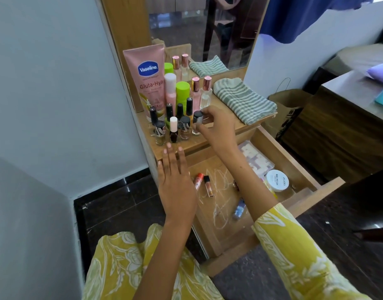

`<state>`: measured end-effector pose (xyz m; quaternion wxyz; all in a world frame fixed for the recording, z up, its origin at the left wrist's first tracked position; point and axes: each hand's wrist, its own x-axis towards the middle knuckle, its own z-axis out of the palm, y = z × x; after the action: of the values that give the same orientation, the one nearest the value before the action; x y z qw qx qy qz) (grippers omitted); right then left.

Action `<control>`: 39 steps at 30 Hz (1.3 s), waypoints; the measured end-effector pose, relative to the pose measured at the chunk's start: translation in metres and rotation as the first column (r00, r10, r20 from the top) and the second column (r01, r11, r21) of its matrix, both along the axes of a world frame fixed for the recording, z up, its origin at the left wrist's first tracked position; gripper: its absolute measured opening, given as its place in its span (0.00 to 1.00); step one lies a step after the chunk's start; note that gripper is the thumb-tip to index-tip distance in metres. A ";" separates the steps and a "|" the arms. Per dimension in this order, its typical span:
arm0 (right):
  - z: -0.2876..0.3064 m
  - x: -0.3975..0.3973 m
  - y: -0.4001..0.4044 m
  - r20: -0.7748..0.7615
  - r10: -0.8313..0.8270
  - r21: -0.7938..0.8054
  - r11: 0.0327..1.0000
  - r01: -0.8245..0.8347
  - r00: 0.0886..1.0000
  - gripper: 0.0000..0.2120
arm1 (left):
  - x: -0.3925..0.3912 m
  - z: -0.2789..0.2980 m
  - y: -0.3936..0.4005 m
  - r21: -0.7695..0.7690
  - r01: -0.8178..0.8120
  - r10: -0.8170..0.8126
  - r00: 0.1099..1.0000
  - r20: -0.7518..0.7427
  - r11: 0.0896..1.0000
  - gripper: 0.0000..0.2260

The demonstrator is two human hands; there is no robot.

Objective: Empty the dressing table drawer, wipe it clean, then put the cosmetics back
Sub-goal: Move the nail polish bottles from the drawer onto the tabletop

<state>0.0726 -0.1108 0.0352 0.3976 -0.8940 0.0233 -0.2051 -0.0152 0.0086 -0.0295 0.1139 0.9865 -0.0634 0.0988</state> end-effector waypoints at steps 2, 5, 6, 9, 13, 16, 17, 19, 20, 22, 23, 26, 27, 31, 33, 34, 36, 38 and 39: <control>-0.004 0.000 0.001 -0.009 0.005 0.051 0.999 -0.005 1.000 0.11 | 0.000 0.000 0.000 -0.028 0.007 -0.007 1.000 -0.003 1.000 0.30; -0.009 -0.006 -0.003 -0.070 0.034 0.077 0.997 -0.028 0.997 0.12 | 0.000 -0.001 0.000 -0.037 0.010 -0.009 1.000 0.007 0.999 0.31; -0.010 -0.011 -0.007 -0.084 0.035 0.077 0.997 -0.028 0.996 0.13 | 0.000 -0.001 0.000 -0.044 0.010 -0.009 1.000 0.008 0.999 0.32; -0.008 -0.032 -0.029 -0.100 0.064 0.002 0.998 -0.064 0.993 0.11 | -0.001 -0.001 0.000 -0.049 0.013 -0.012 1.000 0.021 0.999 0.32; -0.011 -0.066 -0.064 -0.452 0.212 -0.334 0.861 -0.384 0.867 0.09 | 0.000 -0.003 0.000 -0.031 0.013 -0.013 1.000 0.010 0.999 0.31; -0.031 -0.088 -0.074 -0.733 0.160 -0.435 0.637 -0.636 0.661 0.15 | 0.000 -0.003 0.001 -0.030 0.025 -0.024 1.000 0.015 0.999 0.32; -0.038 -0.094 -0.074 -0.763 0.150 -0.451 0.575 -0.683 0.629 0.15 | 0.000 -0.002 0.001 -0.042 0.028 -0.027 0.999 0.021 0.999 0.35; -0.050 -0.102 -0.074 -0.789 0.158 -0.471 0.465 -0.749 0.594 0.16 | -0.001 0.001 0.001 -0.044 0.030 -0.030 1.000 0.006 0.999 0.39; -0.054 -0.103 -0.074 -0.787 0.167 -0.490 0.416 -0.766 0.594 0.16 | 0.000 0.001 0.001 -0.040 0.027 -0.027 1.000 -0.002 0.999 0.37; -0.057 -0.103 -0.075 -0.767 0.183 -0.533 0.353 -0.769 0.615 0.14 | 0.001 0.000 0.001 -0.012 0.014 -0.014 1.000 -0.020 1.000 0.32; -0.057 -0.102 -0.075 -0.755 0.196 -0.546 0.340 -0.765 0.626 0.13 | 0.002 -0.001 0.001 -0.002 0.009 -0.009 1.000 -0.019 1.000 0.31; -0.052 -0.099 -0.069 -0.719 0.301 -0.484 0.429 -0.763 0.626 0.12 | 0.002 -0.001 0.002 0.003 0.016 -0.016 1.000 -0.006 1.000 0.31; -0.048 -0.098 -0.065 -0.701 0.346 -0.421 0.505 -0.754 0.624 0.13 | 0.001 0.000 0.001 -0.005 0.023 -0.023 1.000 -0.001 1.000 0.32; -0.026 -0.086 -0.048 -0.551 0.387 -0.353 0.694 -0.627 0.739 0.14 | 0.001 0.001 0.001 -0.019 0.031 -0.031 0.999 -0.003 0.999 0.35; -0.010 -0.074 -0.043 -0.458 0.362 -0.382 0.744 -0.548 0.812 0.12 | 0.003 -0.002 0.001 0.006 0.018 -0.018 1.000 -0.018 1.000 0.32; -0.001 -0.067 -0.042 -0.424 0.353 -0.372 0.772 -0.515 0.834 0.10 | 0.003 -0.003 0.001 0.013 0.009 -0.008 1.000 -0.026 1.000 0.32; 0.016 -0.056 -0.042 -0.371 0.319 -0.308 0.843 -0.440 0.872 0.09 | 0.004 -0.005 0.001 0.038 -0.010 0.011 0.999 -0.033 0.999 0.33; 0.028 -0.047 -0.043 -0.293 0.251 -0.252 0.910 -0.328 0.923 0.10 | 0.004 -0.005 0.001 0.066 -0.019 0.021 0.999 -0.034 0.998 0.34; 0.031 -0.042 -0.044 -0.249 0.211 -0.221 0.938 -0.268 0.945 0.11 | 0.004 -0.005 0.000 0.068 -0.018 0.020 0.999 -0.030 0.998 0.34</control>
<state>0.0310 -0.1551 0.0662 0.2980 -0.9505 -0.0684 -0.0552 -0.0110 0.0090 -0.0345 0.0806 0.9918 -0.0553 0.0824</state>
